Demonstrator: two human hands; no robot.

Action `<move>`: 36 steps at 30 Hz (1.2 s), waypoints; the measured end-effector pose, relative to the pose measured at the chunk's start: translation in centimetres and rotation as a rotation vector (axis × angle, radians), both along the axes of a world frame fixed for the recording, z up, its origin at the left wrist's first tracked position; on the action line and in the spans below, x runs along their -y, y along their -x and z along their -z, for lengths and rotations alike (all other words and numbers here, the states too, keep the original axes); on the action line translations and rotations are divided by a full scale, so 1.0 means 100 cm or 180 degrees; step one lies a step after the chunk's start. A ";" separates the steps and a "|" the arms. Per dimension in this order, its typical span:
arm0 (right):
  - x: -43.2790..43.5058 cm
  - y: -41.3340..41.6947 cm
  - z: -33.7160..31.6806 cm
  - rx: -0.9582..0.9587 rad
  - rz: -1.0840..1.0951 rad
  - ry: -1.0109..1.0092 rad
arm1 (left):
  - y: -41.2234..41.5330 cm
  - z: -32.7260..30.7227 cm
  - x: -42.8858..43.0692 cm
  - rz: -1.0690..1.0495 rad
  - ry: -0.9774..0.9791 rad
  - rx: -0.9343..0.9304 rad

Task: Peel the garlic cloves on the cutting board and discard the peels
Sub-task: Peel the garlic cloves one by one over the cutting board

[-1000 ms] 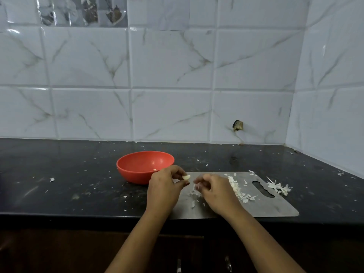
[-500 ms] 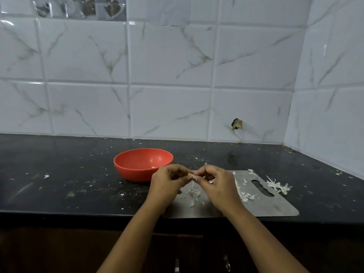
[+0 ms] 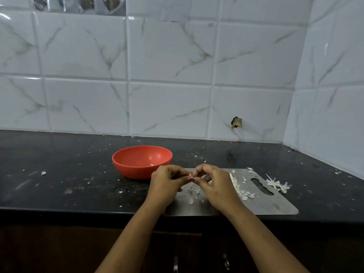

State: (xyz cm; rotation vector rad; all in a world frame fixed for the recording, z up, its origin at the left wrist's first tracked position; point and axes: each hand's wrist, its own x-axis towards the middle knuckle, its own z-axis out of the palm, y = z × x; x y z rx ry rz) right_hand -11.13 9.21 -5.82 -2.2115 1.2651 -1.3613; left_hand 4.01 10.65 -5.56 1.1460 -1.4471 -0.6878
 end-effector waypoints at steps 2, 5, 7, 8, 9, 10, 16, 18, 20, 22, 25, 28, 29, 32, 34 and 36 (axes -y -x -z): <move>0.000 0.000 0.000 -0.0046 -0.0005 0.0006 | 0.000 0.000 -0.001 0.0015 0.0009 0.0002; -0.001 0.000 0.001 -0.0035 -0.0010 0.0022 | 0.001 0.000 -0.001 0.0027 0.0001 -0.0040; -0.001 0.000 0.002 0.0005 0.0017 0.0047 | 0.001 0.000 -0.001 0.0014 -0.0010 -0.0067; -0.001 0.000 0.002 0.0002 0.0038 0.0048 | 0.002 0.000 -0.001 0.0007 -0.0020 -0.0077; 0.000 0.000 0.003 -0.0017 0.0057 0.0041 | 0.002 0.000 -0.001 0.0002 -0.0029 -0.0083; 0.000 -0.001 0.003 -0.0049 0.0070 0.0032 | 0.002 0.000 -0.001 -0.0001 -0.0038 -0.0090; 0.001 0.000 0.004 -0.0080 0.0074 0.0076 | 0.004 0.000 -0.002 -0.0020 -0.0050 -0.0134; 0.000 -0.001 0.004 -0.0114 0.0053 0.0076 | 0.003 0.000 -0.002 -0.0030 -0.0044 -0.0156; 0.002 0.000 0.005 -0.0129 0.0005 0.0062 | 0.004 0.000 -0.002 -0.0022 -0.0052 -0.0154; 0.003 -0.001 0.006 -0.0163 -0.0038 0.0057 | 0.004 0.000 -0.002 -0.0018 -0.0046 -0.0175; 0.004 -0.001 0.007 -0.0276 -0.0057 0.0078 | 0.004 0.001 -0.001 -0.0046 -0.0039 -0.0190; 0.002 -0.002 0.007 -0.0337 -0.0063 0.0083 | 0.005 0.003 0.001 -0.0114 -0.0046 -0.0230; 0.002 -0.002 0.007 -0.0323 -0.0072 0.0070 | 0.005 0.003 0.001 -0.0131 -0.0043 -0.0238; 0.000 -0.002 0.005 -0.0236 -0.0076 0.0033 | 0.005 0.003 0.002 -0.0137 -0.0059 -0.0245; 0.000 -0.001 0.004 -0.0125 -0.0015 0.0037 | 0.005 0.003 0.003 -0.0153 -0.0093 -0.0360; -0.001 0.000 0.003 -0.0015 0.0036 0.0037 | 0.003 0.002 0.003 -0.0137 -0.0156 -0.0536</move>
